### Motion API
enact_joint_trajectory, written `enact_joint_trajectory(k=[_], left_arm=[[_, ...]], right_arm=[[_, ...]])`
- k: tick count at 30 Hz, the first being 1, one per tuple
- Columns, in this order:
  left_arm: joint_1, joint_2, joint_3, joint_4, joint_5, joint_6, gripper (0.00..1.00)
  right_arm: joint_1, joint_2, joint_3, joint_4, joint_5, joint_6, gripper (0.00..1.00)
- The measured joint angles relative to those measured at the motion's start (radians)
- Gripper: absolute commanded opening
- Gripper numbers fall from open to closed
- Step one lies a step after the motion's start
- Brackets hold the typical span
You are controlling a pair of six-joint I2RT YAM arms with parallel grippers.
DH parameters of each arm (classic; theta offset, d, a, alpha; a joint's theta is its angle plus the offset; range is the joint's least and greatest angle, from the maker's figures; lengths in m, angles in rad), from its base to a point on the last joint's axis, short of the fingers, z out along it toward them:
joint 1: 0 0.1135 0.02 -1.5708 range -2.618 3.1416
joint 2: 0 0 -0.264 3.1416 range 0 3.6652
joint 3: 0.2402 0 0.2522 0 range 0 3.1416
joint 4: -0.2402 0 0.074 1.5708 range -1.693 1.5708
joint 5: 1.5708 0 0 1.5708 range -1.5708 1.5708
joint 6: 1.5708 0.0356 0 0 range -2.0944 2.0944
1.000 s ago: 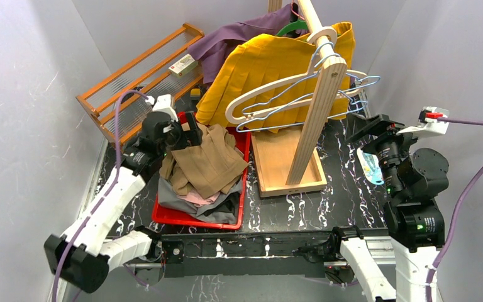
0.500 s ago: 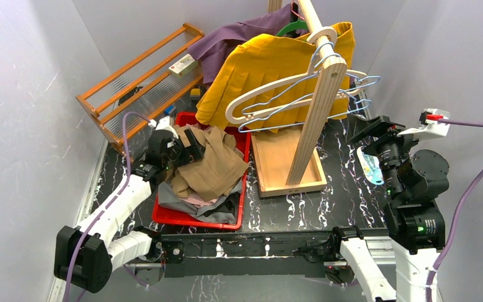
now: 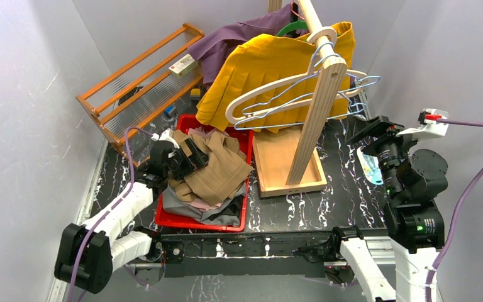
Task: Remove the skirt from the hanger
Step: Place the skirt in the bin.
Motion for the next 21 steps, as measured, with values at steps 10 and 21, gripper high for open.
enact_joint_trajectory(k=[10, 21], left_arm=[[-0.006, -0.156, 0.237, -0.279, 0.0, 0.156, 0.99], [-0.004, -0.045, 0.471, -0.455, -0.288, 0.343, 0.75]], right_arm=[[0.0, 0.0, 0.0, 0.0, 0.0, 0.0, 0.99], [0.0, 0.0, 0.0, 0.0, 0.0, -0.004, 0.98]])
